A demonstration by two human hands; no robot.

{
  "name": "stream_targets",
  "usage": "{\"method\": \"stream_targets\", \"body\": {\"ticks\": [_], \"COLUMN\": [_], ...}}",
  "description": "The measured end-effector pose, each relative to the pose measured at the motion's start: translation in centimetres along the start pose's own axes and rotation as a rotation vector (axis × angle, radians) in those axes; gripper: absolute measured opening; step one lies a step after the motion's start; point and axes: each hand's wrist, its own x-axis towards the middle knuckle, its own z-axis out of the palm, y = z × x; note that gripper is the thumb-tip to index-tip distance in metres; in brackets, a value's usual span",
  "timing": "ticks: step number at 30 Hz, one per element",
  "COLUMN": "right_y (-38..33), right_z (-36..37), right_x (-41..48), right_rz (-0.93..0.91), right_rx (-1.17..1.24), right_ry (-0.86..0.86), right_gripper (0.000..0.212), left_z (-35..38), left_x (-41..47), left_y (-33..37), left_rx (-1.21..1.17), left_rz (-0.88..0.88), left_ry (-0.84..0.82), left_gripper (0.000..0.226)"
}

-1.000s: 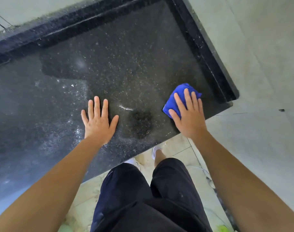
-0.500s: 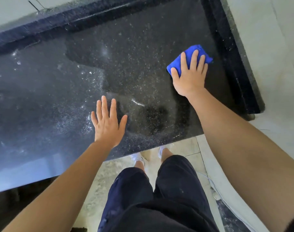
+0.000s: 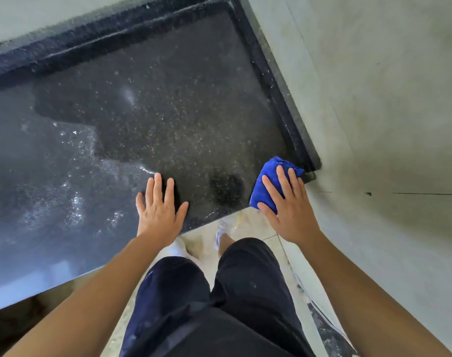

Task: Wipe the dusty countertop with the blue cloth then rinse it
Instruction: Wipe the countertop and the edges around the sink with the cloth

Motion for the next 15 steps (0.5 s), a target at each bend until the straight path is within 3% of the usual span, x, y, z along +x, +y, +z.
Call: {"method": "stream_targets", "body": {"ticks": [4,10,12,15], "right_y": [0.1,-6.5,-9.9,-16.3], "right_z": [0.3,1.0,1.6,3.0], "right_x": [-0.1,1.4,1.6,1.0], "right_rz": [0.037,0.357,0.326,0.121], "right_rx": [0.018,0.142,0.137,0.126], "right_ry": [0.011,0.015,0.019,0.032], "right_gripper": [0.064,0.067,0.066,0.064], "left_z": [-0.8,-1.5,-1.3,-0.6], "left_x": [-0.2,-2.2,-3.4,-5.8], "left_y": [0.1,-3.3,-5.0,-7.6], "left_rx": [-0.014,-0.047,-0.06,-0.072], "left_rz": [-0.033,-0.091,-0.109,-0.132], "left_ry": [-0.014,-0.013,-0.009,-0.021], "left_gripper": [0.066,0.065,0.065,0.065]}}
